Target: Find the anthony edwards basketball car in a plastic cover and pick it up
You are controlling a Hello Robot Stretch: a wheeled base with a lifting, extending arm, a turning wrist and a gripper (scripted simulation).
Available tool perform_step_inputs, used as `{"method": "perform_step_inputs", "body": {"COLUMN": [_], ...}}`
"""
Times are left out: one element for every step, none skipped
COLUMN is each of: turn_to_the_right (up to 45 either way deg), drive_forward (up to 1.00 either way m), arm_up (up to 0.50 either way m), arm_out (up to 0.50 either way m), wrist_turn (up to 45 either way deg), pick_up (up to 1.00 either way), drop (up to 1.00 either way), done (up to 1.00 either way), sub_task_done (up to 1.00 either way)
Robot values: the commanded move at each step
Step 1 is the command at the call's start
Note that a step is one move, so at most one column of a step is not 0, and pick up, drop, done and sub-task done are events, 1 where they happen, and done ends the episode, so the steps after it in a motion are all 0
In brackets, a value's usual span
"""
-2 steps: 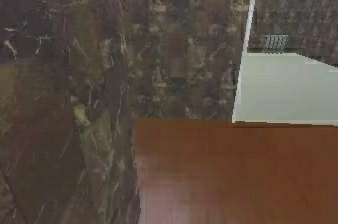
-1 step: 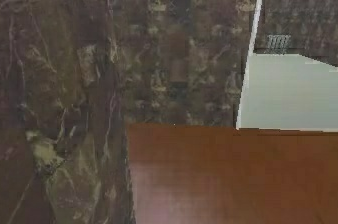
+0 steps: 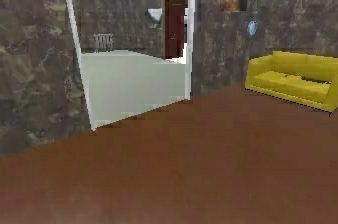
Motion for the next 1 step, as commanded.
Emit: {"method": "perform_step_inputs", "body": {"turn_to_the_right": [45.0], "drive_forward": [0.00], "arm_up": [0.00], "arm_out": [0.00], "wrist_turn": [0.0], "pick_up": [0.00], "drop": [0.00], "done": [0.00], "sub_task_done": [0.00]}}
